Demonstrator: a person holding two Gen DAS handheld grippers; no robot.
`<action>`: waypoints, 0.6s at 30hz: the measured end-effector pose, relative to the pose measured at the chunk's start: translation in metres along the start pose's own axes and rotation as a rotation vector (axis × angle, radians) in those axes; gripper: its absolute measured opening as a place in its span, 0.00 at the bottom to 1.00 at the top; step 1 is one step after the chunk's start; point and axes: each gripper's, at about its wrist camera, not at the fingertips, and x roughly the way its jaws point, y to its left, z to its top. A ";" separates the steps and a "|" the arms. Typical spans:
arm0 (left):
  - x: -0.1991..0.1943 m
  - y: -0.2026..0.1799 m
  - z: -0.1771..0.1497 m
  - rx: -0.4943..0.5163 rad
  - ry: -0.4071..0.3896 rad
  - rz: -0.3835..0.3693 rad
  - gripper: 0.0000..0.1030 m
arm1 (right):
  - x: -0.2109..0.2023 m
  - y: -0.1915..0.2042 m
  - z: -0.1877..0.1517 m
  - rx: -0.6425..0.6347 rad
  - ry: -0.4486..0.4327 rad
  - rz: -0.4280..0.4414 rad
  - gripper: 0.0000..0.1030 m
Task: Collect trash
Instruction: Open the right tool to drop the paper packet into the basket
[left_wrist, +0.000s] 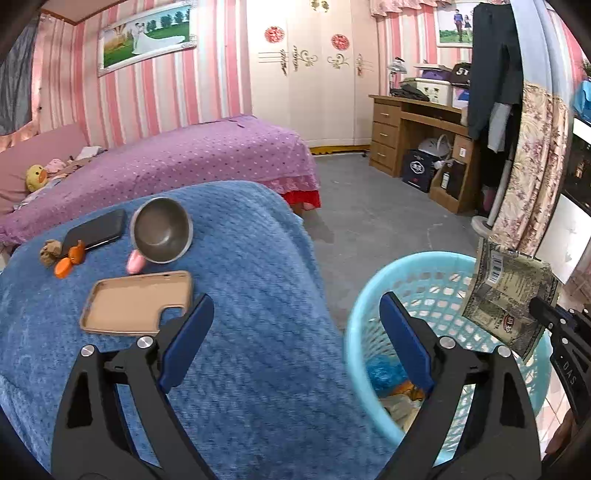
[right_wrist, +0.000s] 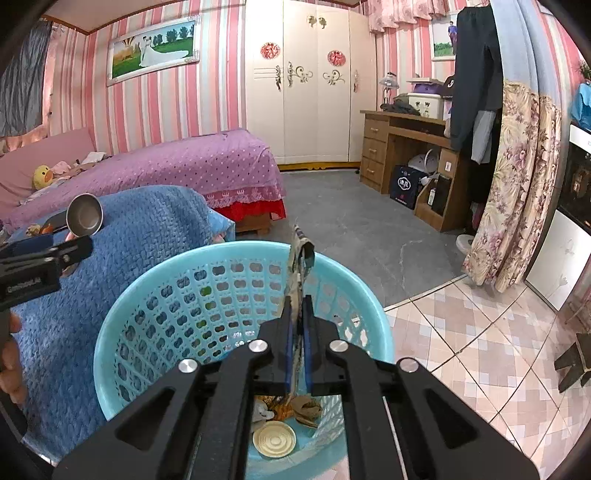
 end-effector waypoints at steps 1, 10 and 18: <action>-0.001 0.003 0.000 -0.005 -0.003 0.003 0.86 | 0.000 0.003 -0.001 -0.001 -0.013 -0.009 0.05; -0.015 0.026 0.001 -0.040 -0.029 0.019 0.86 | 0.000 0.016 -0.008 -0.014 -0.067 -0.069 0.71; -0.029 0.049 0.001 -0.062 -0.057 0.041 0.89 | -0.008 0.027 -0.006 -0.037 -0.094 -0.122 0.95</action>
